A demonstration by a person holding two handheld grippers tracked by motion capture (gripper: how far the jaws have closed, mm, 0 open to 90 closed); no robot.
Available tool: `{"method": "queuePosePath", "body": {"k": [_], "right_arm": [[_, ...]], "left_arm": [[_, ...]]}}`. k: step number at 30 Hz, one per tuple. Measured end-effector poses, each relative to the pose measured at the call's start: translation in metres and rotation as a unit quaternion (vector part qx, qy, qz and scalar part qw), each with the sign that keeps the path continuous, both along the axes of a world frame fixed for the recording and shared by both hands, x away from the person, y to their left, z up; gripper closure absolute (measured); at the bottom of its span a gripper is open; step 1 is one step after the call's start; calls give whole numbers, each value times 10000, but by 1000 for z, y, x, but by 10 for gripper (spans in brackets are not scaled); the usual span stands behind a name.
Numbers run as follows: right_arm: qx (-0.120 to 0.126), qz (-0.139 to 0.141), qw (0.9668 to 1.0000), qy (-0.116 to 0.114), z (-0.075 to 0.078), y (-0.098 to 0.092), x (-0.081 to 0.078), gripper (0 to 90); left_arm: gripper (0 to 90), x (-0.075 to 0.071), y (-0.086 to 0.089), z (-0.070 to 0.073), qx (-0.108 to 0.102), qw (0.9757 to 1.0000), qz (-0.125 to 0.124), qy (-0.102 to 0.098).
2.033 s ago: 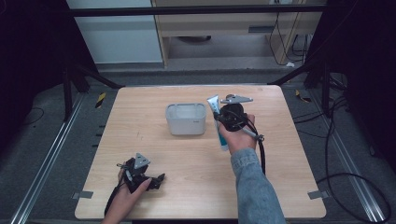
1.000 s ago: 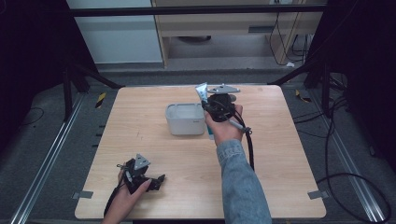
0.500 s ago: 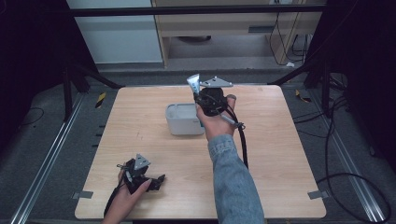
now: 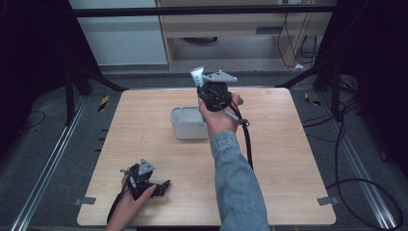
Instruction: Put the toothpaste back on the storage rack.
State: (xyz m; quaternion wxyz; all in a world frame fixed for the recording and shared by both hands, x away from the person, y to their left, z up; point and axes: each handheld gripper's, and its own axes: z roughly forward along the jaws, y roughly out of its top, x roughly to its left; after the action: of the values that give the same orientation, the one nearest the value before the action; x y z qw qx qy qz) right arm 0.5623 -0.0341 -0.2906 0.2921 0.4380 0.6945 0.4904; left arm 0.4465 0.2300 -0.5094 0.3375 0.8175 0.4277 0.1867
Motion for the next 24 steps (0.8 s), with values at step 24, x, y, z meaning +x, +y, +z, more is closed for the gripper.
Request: {"method": "queuePosePath", "body": {"k": [24], "right_arm": [[45, 50, 9999, -78, 4, 14, 16, 802]], "left_arm": [[0, 0, 0, 0, 3, 10000, -16, 3]]}}
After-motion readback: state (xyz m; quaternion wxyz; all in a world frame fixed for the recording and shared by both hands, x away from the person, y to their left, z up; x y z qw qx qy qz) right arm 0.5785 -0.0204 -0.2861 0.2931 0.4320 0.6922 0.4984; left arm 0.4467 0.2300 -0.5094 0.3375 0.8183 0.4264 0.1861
